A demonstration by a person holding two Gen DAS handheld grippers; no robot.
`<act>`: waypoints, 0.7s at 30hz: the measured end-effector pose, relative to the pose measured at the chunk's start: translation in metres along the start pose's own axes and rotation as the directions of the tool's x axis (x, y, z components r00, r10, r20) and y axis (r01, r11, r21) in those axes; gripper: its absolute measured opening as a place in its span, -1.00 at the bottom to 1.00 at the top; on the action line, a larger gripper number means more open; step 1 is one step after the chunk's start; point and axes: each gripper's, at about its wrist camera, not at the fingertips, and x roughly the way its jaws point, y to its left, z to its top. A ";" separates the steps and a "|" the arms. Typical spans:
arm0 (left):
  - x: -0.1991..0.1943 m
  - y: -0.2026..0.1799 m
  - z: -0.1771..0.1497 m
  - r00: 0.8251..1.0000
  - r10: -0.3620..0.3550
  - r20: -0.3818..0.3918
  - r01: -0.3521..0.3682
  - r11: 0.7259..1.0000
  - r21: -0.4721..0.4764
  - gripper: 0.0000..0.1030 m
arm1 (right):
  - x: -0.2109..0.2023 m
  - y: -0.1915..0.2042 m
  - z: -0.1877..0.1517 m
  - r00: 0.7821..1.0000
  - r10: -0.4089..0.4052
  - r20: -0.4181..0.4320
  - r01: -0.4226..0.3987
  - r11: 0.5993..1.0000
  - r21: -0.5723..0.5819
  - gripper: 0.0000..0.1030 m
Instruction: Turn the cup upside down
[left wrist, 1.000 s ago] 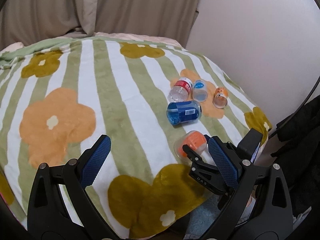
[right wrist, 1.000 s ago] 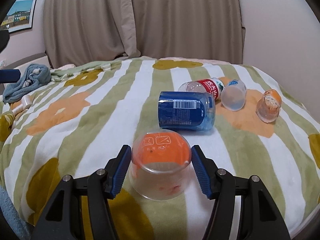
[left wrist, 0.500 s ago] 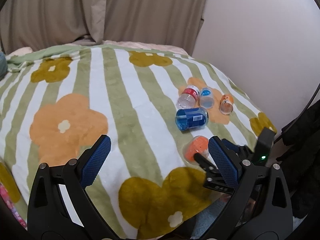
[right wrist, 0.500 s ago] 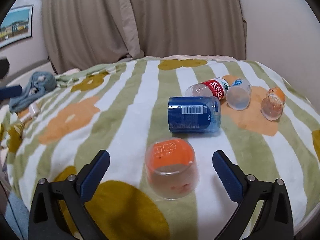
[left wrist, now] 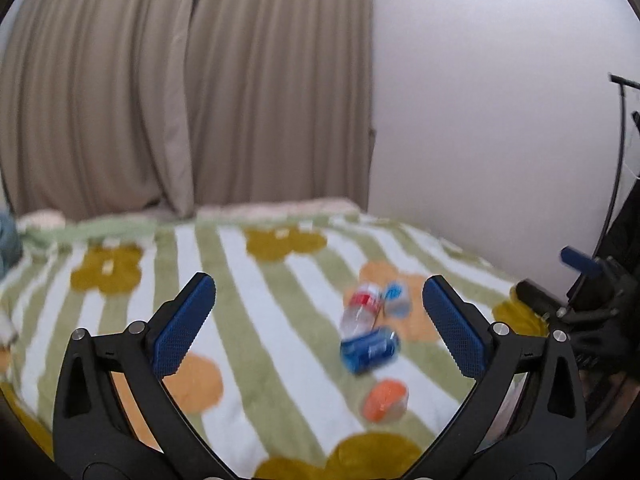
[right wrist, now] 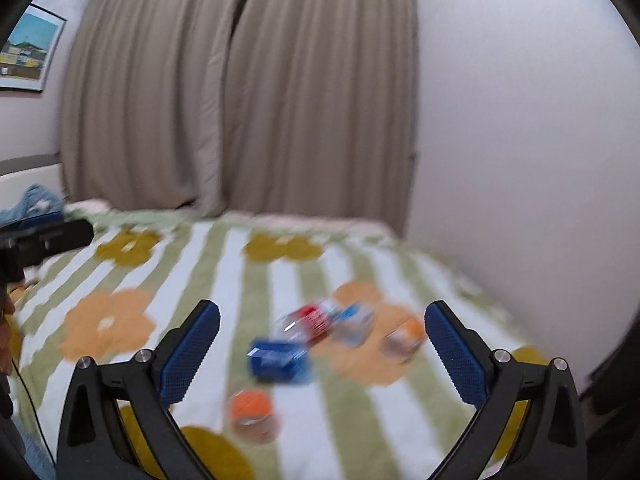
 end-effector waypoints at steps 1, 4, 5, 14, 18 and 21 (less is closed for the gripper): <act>-0.001 -0.004 0.004 1.000 -0.010 0.017 0.010 1.000 0.013 1.00 | -0.005 -0.006 0.007 1.000 -0.020 0.010 0.020 1.000 0.015 0.99; -0.003 -0.018 0.013 0.997 -0.040 0.059 0.037 0.998 0.050 1.00 | -0.018 -0.020 0.020 0.996 -0.080 0.026 0.079 0.995 0.059 0.99; -0.003 -0.022 0.014 0.996 -0.047 0.069 0.044 0.997 0.058 1.00 | -0.021 -0.023 0.021 0.994 -0.103 0.030 0.101 0.993 0.064 0.99; -0.005 -0.035 0.007 0.994 -0.076 0.073 0.072 0.996 0.057 1.00 | -0.036 -0.037 0.009 0.973 -0.232 0.019 0.229 0.968 0.099 0.99; -0.004 -0.040 0.006 0.994 -0.080 0.075 0.075 0.995 0.070 1.00 | -0.041 -0.041 0.010 0.966 -0.254 0.039 0.249 0.962 0.115 0.99; -0.002 -0.043 0.006 0.995 -0.079 0.062 0.073 0.994 0.081 1.00 | -0.046 -0.045 0.011 0.962 -0.268 0.050 0.259 0.956 0.137 0.99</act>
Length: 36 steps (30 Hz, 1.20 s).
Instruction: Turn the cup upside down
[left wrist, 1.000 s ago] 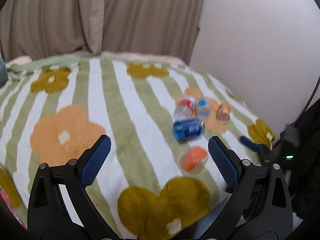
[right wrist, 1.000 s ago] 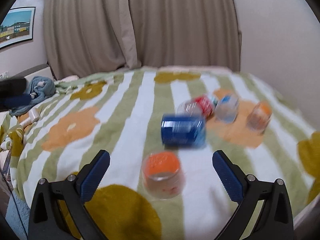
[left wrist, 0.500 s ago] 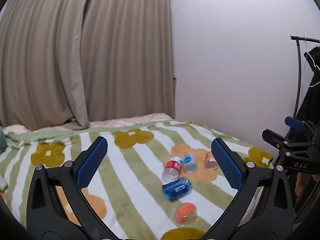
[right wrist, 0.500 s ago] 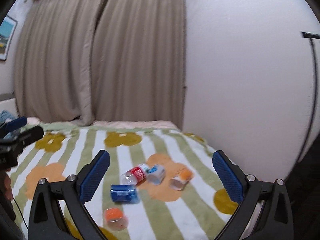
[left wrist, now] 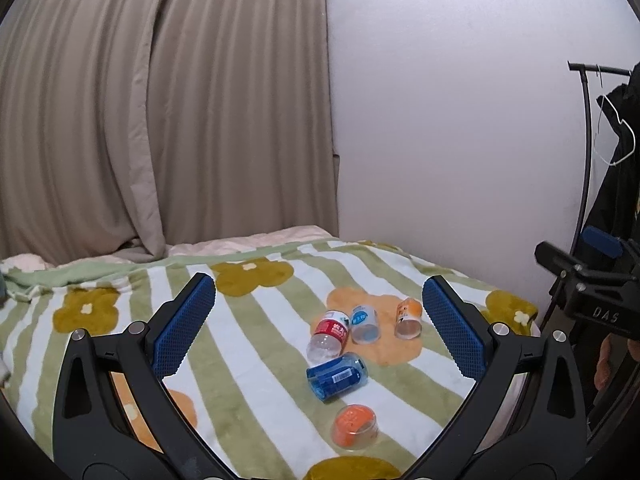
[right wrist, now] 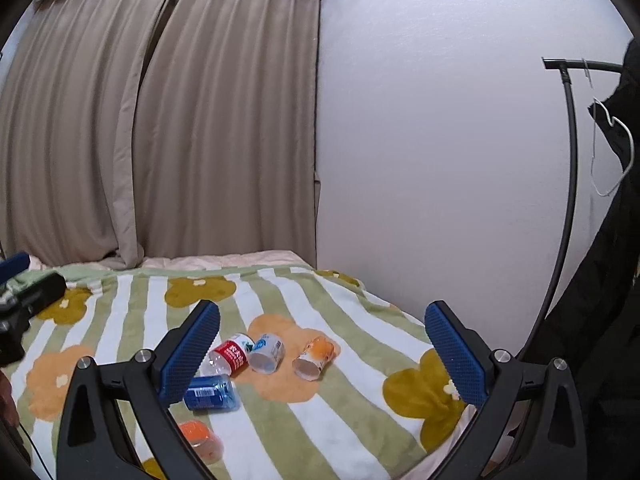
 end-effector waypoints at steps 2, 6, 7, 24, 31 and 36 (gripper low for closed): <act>0.002 -0.002 0.001 1.000 0.001 -0.006 -0.001 1.000 0.007 1.00 | -0.002 -0.002 0.000 1.000 -0.007 0.002 0.007 1.000 0.003 0.99; 0.001 -0.005 0.002 1.000 0.000 0.000 0.000 1.000 0.010 1.00 | -0.003 -0.001 -0.001 1.000 -0.018 -0.004 0.018 1.000 -0.017 0.99; 0.003 -0.005 0.001 1.000 -0.001 0.000 0.001 1.000 0.010 1.00 | -0.002 0.000 -0.001 1.000 -0.022 -0.004 0.022 1.000 -0.021 0.99; 0.006 -0.006 0.002 1.000 -0.020 -0.009 0.020 1.000 0.005 1.00 | -0.001 0.001 -0.002 1.000 -0.022 -0.014 0.022 1.000 -0.020 0.99; 0.007 -0.007 0.002 1.000 -0.018 -0.011 0.018 1.000 0.011 1.00 | -0.005 0.007 -0.004 1.000 -0.019 -0.019 0.019 1.000 -0.017 0.99; 0.008 -0.007 0.001 1.000 -0.015 -0.011 0.015 1.000 0.009 1.00 | -0.004 0.008 -0.005 1.000 -0.016 -0.022 0.016 1.000 -0.012 0.99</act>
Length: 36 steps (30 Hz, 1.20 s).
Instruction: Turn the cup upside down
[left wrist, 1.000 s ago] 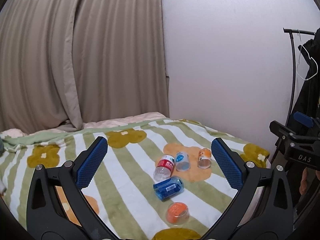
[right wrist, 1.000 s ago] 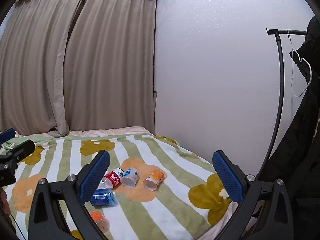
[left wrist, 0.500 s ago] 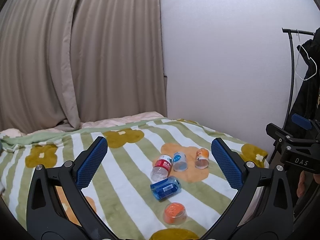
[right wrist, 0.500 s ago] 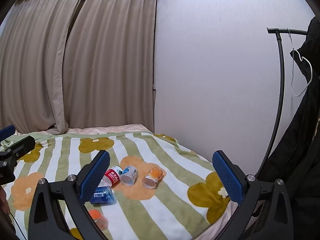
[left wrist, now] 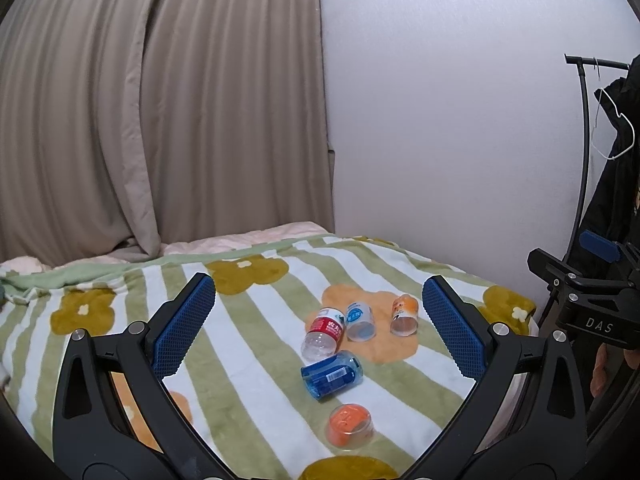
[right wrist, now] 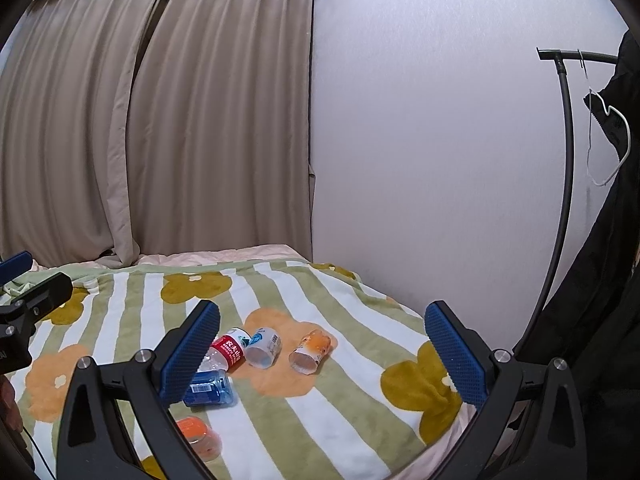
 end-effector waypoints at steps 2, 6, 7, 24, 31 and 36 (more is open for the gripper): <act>0.000 0.000 0.000 1.000 0.000 0.000 0.000 1.000 0.002 1.00 | -0.001 0.002 -0.001 1.000 0.002 -0.003 -0.002 1.000 0.006 0.99; 0.000 0.000 0.000 1.000 0.001 0.000 -0.001 1.000 0.002 1.00 | -0.001 0.004 -0.002 1.000 0.003 -0.005 -0.003 1.000 0.011 0.99; 0.000 0.000 0.000 1.000 0.003 -0.001 -0.003 1.000 0.002 1.00 | -0.001 0.004 -0.002 1.000 0.002 -0.005 -0.002 1.000 0.010 0.99; -0.003 0.001 -0.001 1.000 -0.003 0.004 0.003 1.000 0.017 1.00 | 0.000 0.003 -0.002 1.000 0.004 -0.008 -0.004 1.000 0.015 0.99; -0.004 -0.003 0.000 1.000 -0.007 0.011 0.007 1.000 0.029 1.00 | 0.001 0.003 -0.002 1.000 0.004 -0.008 -0.004 1.000 0.016 0.99; -0.005 -0.006 -0.001 0.999 0.004 0.037 -0.005 0.999 0.046 1.00 | 0.001 0.003 -0.002 1.000 0.005 -0.008 -0.005 1.000 0.016 0.99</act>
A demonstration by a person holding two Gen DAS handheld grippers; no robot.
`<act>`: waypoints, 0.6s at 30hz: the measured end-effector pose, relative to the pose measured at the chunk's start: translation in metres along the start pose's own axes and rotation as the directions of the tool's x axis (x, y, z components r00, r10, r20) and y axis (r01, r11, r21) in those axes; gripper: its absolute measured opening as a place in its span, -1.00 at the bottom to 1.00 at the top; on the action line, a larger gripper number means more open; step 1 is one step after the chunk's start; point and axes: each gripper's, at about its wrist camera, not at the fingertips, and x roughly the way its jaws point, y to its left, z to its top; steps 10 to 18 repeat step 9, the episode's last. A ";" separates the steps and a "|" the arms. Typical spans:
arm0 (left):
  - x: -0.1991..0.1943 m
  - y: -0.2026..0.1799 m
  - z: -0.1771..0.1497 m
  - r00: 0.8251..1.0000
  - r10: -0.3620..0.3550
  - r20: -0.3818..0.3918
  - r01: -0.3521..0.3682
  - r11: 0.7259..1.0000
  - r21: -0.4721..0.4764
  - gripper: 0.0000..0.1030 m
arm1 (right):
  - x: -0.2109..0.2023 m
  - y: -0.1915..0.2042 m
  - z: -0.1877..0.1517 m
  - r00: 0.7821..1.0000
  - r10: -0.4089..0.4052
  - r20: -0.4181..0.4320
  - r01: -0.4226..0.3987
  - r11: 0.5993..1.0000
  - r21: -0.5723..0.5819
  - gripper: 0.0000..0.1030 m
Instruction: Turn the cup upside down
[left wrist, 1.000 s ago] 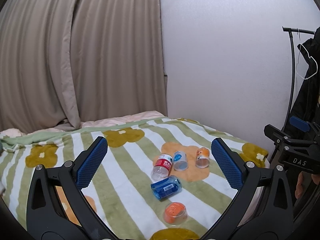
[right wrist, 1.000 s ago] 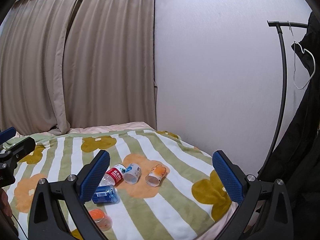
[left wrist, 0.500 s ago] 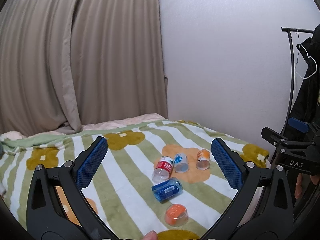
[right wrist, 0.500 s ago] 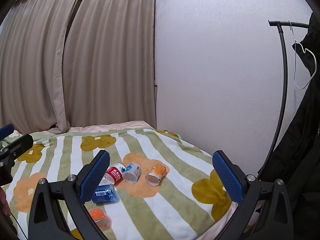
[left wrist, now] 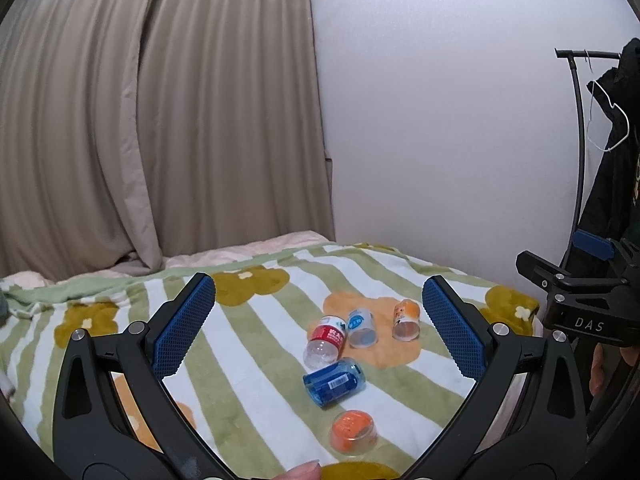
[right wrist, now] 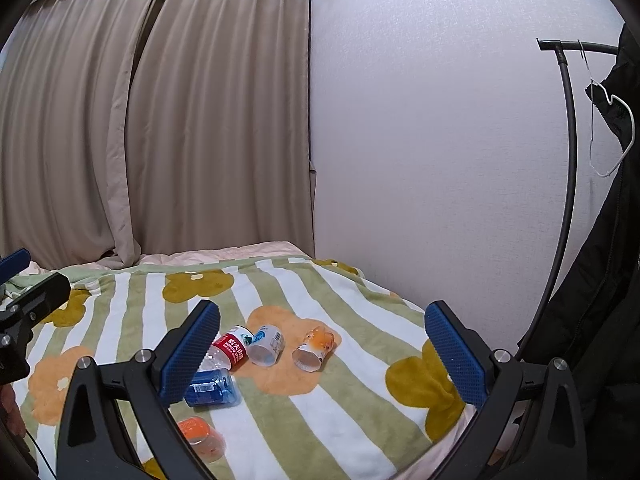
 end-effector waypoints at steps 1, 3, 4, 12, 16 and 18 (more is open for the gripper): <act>0.000 -0.001 0.000 1.000 0.002 0.001 -0.002 1.000 0.004 1.00 | -0.001 0.001 0.000 1.000 0.001 0.000 -0.001 1.000 0.000 0.99; 0.000 -0.002 0.000 1.000 0.003 0.003 -0.003 1.000 0.009 1.00 | 0.000 0.000 0.000 1.000 0.000 0.000 0.000 1.000 0.002 0.99; 0.001 -0.002 0.000 1.000 0.002 0.003 -0.002 1.000 0.010 1.00 | -0.001 0.001 0.000 1.000 0.001 0.000 -0.001 1.000 0.003 0.99; 0.001 -0.002 0.000 1.000 -0.004 0.004 0.004 1.000 0.003 1.00 | 0.000 0.000 -0.001 1.000 0.000 -0.001 0.000 1.000 0.003 0.99; 0.001 -0.002 0.000 1.000 -0.004 0.004 0.004 1.000 0.003 1.00 | 0.000 0.000 -0.001 1.000 0.000 -0.001 0.000 1.000 0.003 0.99; 0.001 -0.002 0.000 1.000 -0.004 0.004 0.004 1.000 0.003 1.00 | 0.000 0.000 -0.001 1.000 0.000 -0.001 0.000 1.000 0.003 0.99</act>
